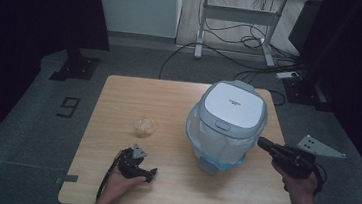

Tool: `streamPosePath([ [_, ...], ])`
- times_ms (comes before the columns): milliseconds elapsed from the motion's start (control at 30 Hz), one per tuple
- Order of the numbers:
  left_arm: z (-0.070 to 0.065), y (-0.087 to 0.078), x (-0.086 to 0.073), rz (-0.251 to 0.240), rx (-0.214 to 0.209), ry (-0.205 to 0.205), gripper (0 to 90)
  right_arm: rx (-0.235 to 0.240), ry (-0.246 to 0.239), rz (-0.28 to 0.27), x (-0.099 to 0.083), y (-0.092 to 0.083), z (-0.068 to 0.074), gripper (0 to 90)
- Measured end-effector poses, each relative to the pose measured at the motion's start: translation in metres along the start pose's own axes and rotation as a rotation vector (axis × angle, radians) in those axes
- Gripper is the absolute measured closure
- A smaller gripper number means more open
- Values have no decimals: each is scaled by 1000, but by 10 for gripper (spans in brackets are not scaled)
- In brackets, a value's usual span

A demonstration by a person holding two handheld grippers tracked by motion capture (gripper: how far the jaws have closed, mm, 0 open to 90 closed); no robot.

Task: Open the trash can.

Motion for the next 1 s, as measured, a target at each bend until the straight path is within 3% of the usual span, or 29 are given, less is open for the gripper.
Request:
streamPosePath([
  [1000,0,0,0,1,0,0,35,82,7,43,24,26,20,893],
])
Point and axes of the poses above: each handheld gripper's, and its own axes: y roughly forward along the jaws, x roughly out of its top, z roughly to its left, the point moved 6 cm from there along y, roughly forward along the jaws, and after that the axes turned 11 degrees about y, right-handed, at the moved point
